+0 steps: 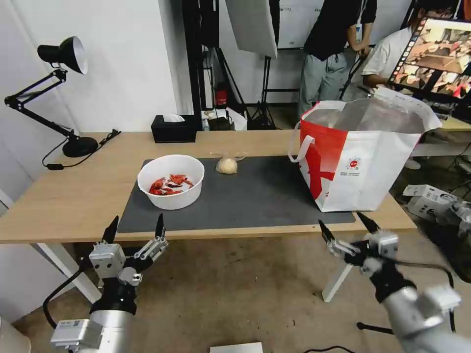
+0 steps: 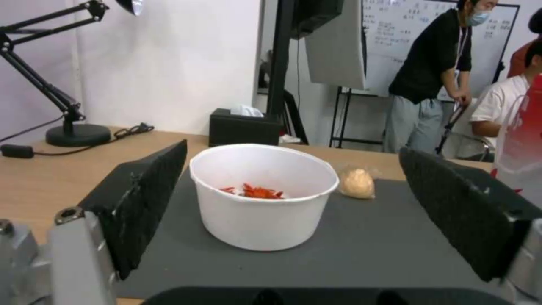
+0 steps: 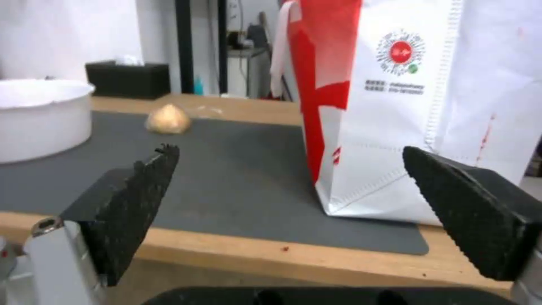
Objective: Pick up the trash from the table and place it into the takeout bag.
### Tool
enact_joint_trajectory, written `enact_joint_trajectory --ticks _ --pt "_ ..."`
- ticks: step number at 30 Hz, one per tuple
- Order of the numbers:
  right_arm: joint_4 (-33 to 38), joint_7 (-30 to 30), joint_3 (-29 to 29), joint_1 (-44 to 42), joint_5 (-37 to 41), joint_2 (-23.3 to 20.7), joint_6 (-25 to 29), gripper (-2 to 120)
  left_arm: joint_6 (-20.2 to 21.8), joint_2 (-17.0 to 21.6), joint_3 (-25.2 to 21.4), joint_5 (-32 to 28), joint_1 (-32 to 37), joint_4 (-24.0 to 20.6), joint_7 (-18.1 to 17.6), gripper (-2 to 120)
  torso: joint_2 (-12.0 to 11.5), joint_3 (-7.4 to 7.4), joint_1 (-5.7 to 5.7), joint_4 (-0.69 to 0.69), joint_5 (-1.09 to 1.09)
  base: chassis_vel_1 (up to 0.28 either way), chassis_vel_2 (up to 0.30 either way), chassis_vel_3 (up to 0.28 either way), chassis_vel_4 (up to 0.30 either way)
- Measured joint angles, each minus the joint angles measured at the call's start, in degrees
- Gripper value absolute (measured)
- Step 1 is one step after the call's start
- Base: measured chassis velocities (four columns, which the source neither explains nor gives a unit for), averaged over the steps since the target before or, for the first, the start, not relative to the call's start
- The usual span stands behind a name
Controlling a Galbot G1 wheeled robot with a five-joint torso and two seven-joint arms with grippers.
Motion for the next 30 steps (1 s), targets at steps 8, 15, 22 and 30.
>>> enact_joint_trajectory --ticks 8,15,22,30 --pt "0.7 1.6 -1.8 2.9 -0.5 1.4 -0.6 100 1.4 0.3 0.8 0.0 0.1 0.0 0.2 100 0.0 0.01 0.01 0.02 0.01 0.000 0.000 0.000 0.000" --pt "2.3 2.3 -1.9 3.2 -0.5 2.2 -1.3 100 3.9 0.2 0.6 0.0 1.0 0.0 0.2 100 0.0 0.01 0.01 0.01 0.01 0.000 0.000 0.000 0.000" --pt "2.5 2.4 -2.1 3.1 -0.5 2.6 -1.5 100 4.1 0.1 0.5 0.1 1.2 0.0 0.2 100 0.0 0.01 0.01 0.01 0.01 0.000 0.000 0.000 0.000" --pt "0.4 6.5 -5.1 8.8 2.3 -1.1 -6.1 100 4.3 0.3 0.4 0.1 0.9 0.0 0.1 100 0.0 0.01 0.01 0.00 0.01 0.000 0.000 0.000 0.000"
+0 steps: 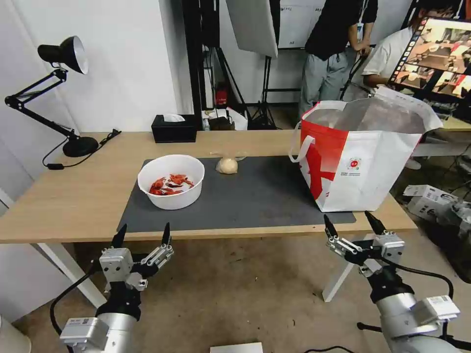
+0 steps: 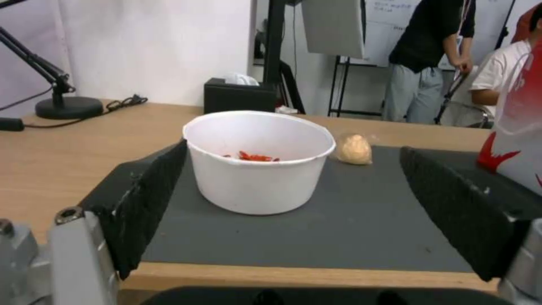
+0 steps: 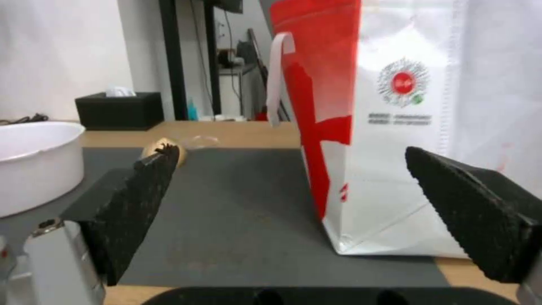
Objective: Pick up the trash from the table and place it into the takeout bag.
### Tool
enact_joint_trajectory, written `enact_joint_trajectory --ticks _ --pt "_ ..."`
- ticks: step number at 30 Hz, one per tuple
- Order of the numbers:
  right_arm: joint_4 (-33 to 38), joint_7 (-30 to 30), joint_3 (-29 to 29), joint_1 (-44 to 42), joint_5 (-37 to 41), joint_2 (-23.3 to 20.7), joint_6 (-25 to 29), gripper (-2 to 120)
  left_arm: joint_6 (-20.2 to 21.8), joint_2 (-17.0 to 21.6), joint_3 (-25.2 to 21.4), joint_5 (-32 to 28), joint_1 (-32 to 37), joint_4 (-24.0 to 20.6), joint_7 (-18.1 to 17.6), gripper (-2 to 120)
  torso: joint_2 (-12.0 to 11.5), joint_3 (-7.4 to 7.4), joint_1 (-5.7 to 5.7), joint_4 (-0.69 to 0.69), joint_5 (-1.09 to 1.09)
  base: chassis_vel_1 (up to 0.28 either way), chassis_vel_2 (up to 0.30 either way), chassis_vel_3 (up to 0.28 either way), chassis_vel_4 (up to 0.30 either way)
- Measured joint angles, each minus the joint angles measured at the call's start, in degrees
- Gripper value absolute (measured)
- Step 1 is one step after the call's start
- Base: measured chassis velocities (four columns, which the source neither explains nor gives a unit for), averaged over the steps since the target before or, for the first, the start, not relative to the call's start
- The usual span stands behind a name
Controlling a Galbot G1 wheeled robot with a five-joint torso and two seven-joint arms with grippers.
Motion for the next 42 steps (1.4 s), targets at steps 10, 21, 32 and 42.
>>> enact_joint_trajectory --ticks 10,21,32,42 --pt "-16.1 1.6 -12.8 24.5 13.5 -11.5 -4.0 100 -0.2 0.0 -1.7 -0.3 1.1 0.0 -0.1 100 0.0 0.02 0.02 0.01 0.00 0.000 0.000 0.000 0.000" --pt "-37.9 1.2 -34.6 54.8 18.6 -10.1 -3.1 100 -1.3 -1.0 -2.3 1.4 3.8 0.0 -0.2 100 0.0 0.02 0.02 0.00 0.00 0.000 0.000 0.000 0.000" --pt "-66.8 1.6 -45.0 75.0 16.2 7.0 -3.9 100 -3.3 -1.1 -3.5 2.0 5.0 0.0 -0.3 100 0.0 0.01 0.02 0.01 -0.01 0.000 0.000 0.000 0.000" --pt "-85.9 -0.7 -44.4 83.7 13.7 18.6 -6.6 100 -3.7 -1.3 -3.8 2.3 5.0 0.0 -0.3 100 0.0 0.01 0.01 0.02 -0.02 0.000 0.000 0.000 0.000"
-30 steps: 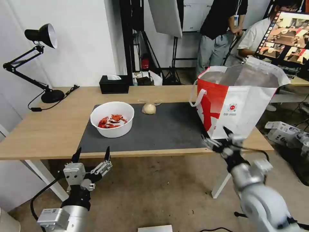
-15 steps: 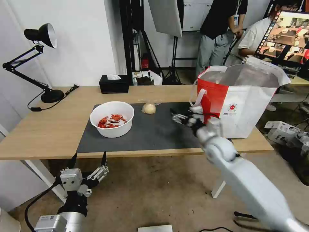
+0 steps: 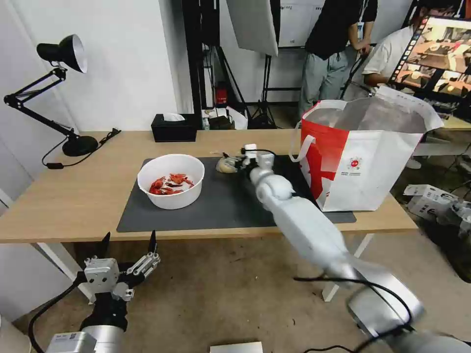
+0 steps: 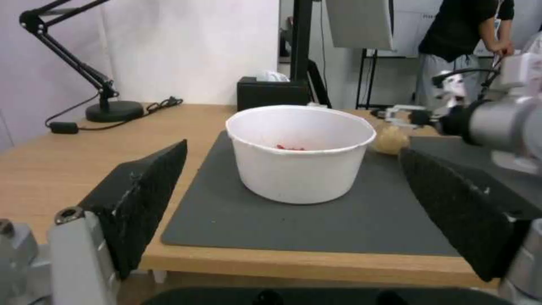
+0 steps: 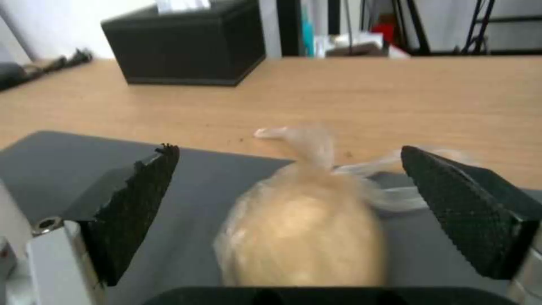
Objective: Pick up the trash from the table and place it into the takeout bag.
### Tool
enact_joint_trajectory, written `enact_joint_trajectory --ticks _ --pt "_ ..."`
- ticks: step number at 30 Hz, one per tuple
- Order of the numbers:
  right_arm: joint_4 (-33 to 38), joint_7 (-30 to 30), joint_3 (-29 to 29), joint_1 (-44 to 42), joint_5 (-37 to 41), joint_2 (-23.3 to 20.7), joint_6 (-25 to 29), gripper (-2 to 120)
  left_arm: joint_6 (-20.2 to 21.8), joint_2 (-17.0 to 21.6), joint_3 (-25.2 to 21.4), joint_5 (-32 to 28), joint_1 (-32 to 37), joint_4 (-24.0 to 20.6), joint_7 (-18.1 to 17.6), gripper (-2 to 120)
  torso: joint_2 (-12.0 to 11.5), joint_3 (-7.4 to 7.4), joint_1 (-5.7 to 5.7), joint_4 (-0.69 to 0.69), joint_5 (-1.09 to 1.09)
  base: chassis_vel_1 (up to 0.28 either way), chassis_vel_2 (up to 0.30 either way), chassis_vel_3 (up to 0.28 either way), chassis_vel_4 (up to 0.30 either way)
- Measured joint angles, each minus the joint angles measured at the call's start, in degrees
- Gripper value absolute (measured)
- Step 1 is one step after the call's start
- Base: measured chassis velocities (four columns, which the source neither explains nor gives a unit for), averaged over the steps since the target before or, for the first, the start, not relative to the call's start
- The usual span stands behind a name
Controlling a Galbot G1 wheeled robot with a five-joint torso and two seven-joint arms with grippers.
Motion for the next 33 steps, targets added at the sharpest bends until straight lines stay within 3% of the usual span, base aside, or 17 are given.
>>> enact_joint_trajectory --ticks 3,10,21,33 --pt "-4.1 0.6 0.6 1.7 -0.9 2.7 -2.4 100 0.0 -0.1 0.1 0.0 0.0 0.0 0.0 100 0.0 0.00 0.00 0.00 0.01 0.000 0.000 0.000 0.000" --pt "-4.2 3.1 0.5 1.9 -0.9 3.1 -5.8 99 0.0 -0.1 0.2 0.1 -0.2 0.0 0.0 100 0.0 0.00 -0.01 -0.02 0.02 0.000 0.000 0.000 0.000" --pt "-3.8 4.7 0.9 1.3 -0.8 2.8 -6.4 53 0.0 0.1 0.1 -0.2 -0.6 0.0 0.0 100 0.0 -0.01 -0.01 -0.02 0.02 0.000 0.000 0.000 0.000" --pt "-2.6 6.4 1.4 0.5 -0.8 2.6 -6.3 16 -0.4 0.3 0.1 -0.2 -0.6 0.0 -0.1 100 0.0 -0.01 -0.01 -0.01 0.02 0.000 0.000 0.000 0.000"
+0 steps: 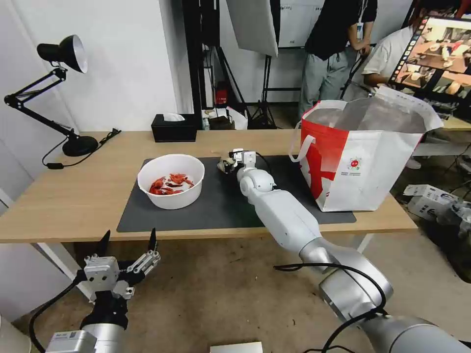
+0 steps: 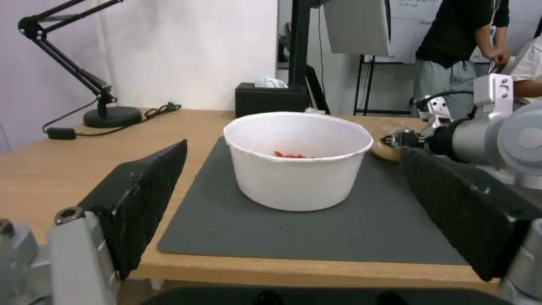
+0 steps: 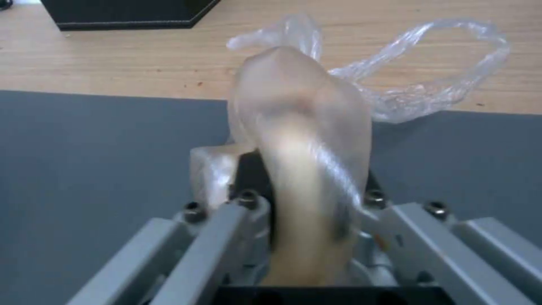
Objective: Pick up the trash from the table and place it into the takeout bag.
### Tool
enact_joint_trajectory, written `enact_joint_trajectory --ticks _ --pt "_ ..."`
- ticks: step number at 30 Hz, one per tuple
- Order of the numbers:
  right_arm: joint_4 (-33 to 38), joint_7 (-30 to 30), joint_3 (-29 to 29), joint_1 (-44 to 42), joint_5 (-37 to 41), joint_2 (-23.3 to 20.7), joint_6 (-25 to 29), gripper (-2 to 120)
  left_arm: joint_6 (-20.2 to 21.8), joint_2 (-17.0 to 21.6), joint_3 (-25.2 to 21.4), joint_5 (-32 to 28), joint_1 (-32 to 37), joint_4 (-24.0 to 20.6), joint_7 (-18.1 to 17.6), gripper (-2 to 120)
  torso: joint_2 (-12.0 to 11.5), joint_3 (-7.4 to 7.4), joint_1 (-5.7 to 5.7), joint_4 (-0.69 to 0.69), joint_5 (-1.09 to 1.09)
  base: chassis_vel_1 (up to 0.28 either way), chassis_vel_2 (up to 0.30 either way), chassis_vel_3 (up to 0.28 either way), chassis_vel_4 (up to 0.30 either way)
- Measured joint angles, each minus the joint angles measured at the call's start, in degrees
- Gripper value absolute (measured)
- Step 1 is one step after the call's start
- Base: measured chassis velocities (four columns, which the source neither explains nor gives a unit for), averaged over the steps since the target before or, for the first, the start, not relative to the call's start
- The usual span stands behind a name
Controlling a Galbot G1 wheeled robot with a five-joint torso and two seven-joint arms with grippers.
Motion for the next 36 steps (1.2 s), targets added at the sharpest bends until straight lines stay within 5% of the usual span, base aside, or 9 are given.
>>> enact_joint_trajectory --ticks 7,14,21,30,36 --pt "1.3 0.6 0.0 0.0 0.0 -0.4 0.1 5 -0.3 0.2 0.1 0.0 -0.1 0.0 0.0 100 0.0 0.00 0.00 0.00 0.00 0.000 0.000 0.000 0.000" --pt "12.4 4.0 -0.4 1.8 3.0 -3.3 -0.2 5 -0.6 0.7 0.2 0.0 -0.4 0.0 -0.1 100 0.0 0.00 0.00 0.02 0.00 0.000 0.000 0.000 0.000" --pt "30.4 12.5 -1.0 7.3 13.7 -15.7 -6.4 3 -0.7 1.4 0.6 -0.4 -1.6 0.0 -0.2 100 0.0 0.00 0.00 -0.01 0.02 0.000 0.000 0.000 0.000" --pt "41.2 18.6 2.4 11.2 26.0 -31.3 -12.8 3 -0.7 1.6 1.1 -1.0 -2.6 0.0 -0.1 100 0.0 0.00 0.00 0.00 0.03 0.000 0.000 0.000 0.000" --pt "47.7 20.6 6.9 5.0 32.4 -44.1 -15.0 3 -0.5 2.2 1.1 -2.3 -3.6 0.0 -0.1 100 0.0 -0.01 0.00 -0.03 0.04 0.000 0.000 0.000 0.000"
